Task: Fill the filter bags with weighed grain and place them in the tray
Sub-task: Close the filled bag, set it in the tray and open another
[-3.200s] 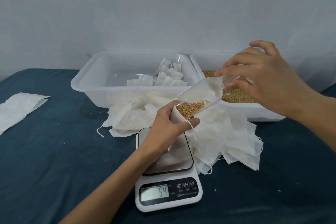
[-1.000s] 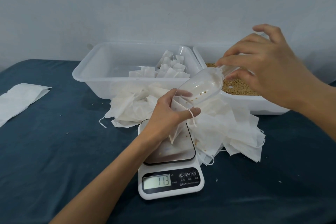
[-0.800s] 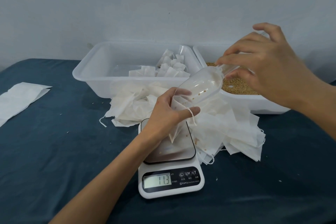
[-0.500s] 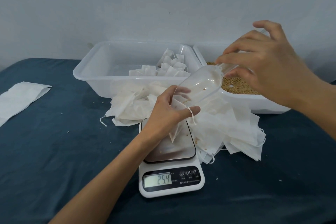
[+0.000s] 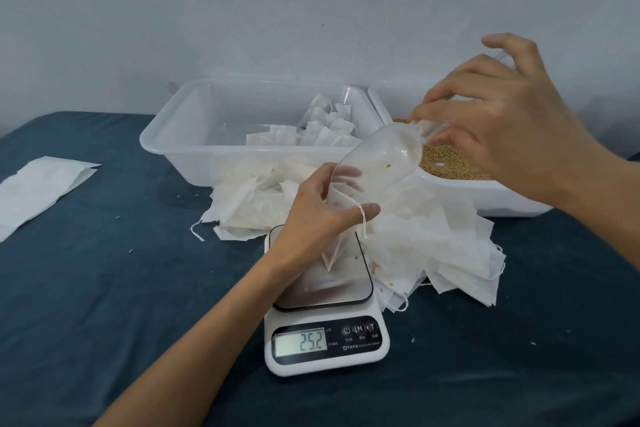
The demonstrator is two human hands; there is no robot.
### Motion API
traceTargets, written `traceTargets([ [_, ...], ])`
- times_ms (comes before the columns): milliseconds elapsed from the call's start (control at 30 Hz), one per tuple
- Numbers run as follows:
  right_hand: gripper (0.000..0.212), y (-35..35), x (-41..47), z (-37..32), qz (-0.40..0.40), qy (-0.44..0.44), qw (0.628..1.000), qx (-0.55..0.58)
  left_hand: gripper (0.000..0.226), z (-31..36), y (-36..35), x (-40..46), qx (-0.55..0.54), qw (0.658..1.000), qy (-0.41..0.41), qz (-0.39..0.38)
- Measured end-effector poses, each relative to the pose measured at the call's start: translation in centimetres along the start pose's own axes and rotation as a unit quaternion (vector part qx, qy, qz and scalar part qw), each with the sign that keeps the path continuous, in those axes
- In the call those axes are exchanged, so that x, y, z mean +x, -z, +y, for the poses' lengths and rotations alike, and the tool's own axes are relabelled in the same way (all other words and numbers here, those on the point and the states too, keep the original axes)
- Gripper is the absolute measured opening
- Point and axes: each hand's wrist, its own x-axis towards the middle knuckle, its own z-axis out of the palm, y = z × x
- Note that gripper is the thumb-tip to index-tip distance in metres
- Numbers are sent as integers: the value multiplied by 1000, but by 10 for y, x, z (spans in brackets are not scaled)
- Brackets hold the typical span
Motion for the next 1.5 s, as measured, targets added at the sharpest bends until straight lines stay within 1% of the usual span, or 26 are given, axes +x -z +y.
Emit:
traceTargets([
  [167, 25, -1, -3, 0, 0, -18, 1000, 4, 46, -1, 1, 0, -2, 1000, 2, -5],
  [267, 22, -2, -4, 2, -11, -33, 999, 18, 51, -1, 1, 0, -8, 1000, 8, 1],
  [367, 21, -6, -8, 11, -46, -88, 992, 77, 50, -2, 1, 1, -12, 1000, 13, -1],
  [433, 25, -14, -15, 21, -75, -152, 974, 152, 48, -5, 1, 2, -13, 1000, 10, -7],
  [500, 27, -26, -26, 33, -88, -241, 936, 243, 48, -7, 1, 3, -2, 1000, 6, 3],
  [567, 27, -46, -38, 46, -96, -333, 892, 289, 53, -9, 1, 4, 14, 1000, 13, 7],
  [633, 28, -69, -49, 63, -131, -410, 858, 281, 52, -11, 0, 5, 23, 999, 33, -3],
  [667, 30, -80, -53, 70, -160, -437, 844, 265, 49, -12, 0, 6, 29, 999, 42, -13],
  [700, 31, -90, -56, 76, -190, -455, 835, 243, 41, -12, 0, 8, 33, 998, 47, -23],
  [767, 33, -106, -59, 82, -252, -469, 823, 199, 13, -14, 1, 10, 45, 998, 32, -29],
  [800, 33, -112, -59, 83, -278, -469, 818, 183, 9, -14, 2, 9, 49, 998, 20, -33],
  [833, 31, -118, -59, 83, -300, -466, 814, 172, 18, -15, 2, 9, 52, 998, 10, -29],
  [867, 27, -122, -58, 81, -319, -462, 811, 166, 23, -15, 3, 8, 46, 999, 3, -26],
  [967, 17, -129, -57, 77, -373, -455, 793, 158, 25, -8, 7, 6, -1, 1000, -23, -1],
  [1033, 18, -132, -56, 77, -405, -444, 786, 145, 27, 0, 12, 7, -22, 999, -33, 37],
  [1100, 19, -131, -56, 76, -417, -442, 787, 111, 29, 11, 24, 12, -40, 995, -46, 84],
  [1133, 19, -129, -55, 75, -401, -443, 798, 82, 29, 18, 32, 16, -47, 992, -55, 105],
  [1167, 21, -128, -53, 73, -361, -445, 818, 56, 28, 24, 41, 22, -49, 989, -65, 121],
  [1200, 22, -127, -50, 69, -293, -451, 841, 52, 27, 30, 50, 30, -47, 987, -73, 132],
  [1233, 21, -125, -46, 61, -203, -462, 860, 81, 26, 37, 61, 41, -42, 986, -81, 138],
  [1267, 18, -122, -39, 48, -107, -464, 869, 132, 25, 42, 70, 55, -33, 985, -85, 145],
  [1300, 13, -119, -32, 33, -25, -455, 871, 184, 24, 45, 79, 72, -17, 984, -84, 157],
  [1333, 8, -116, -24, 16, 30, -439, 868, 230, 23, 47, 87, 90, 7, 982, -75, 173],
  [1400, 6, -115, -13, -18, 89, -404, 857, 307, 22, 44, 102, 126, 68, 973, -44, 215],
  [1467, 8, -119, -9, -42, 111, -385, 847, 350, 24, 31, 120, 152, 151, 955, -4, 254],
  [1500, 9, -121, -10, -48, 110, -383, 844, 358, 25, 23, 131, 160, 215, 939, 21, 268],
])
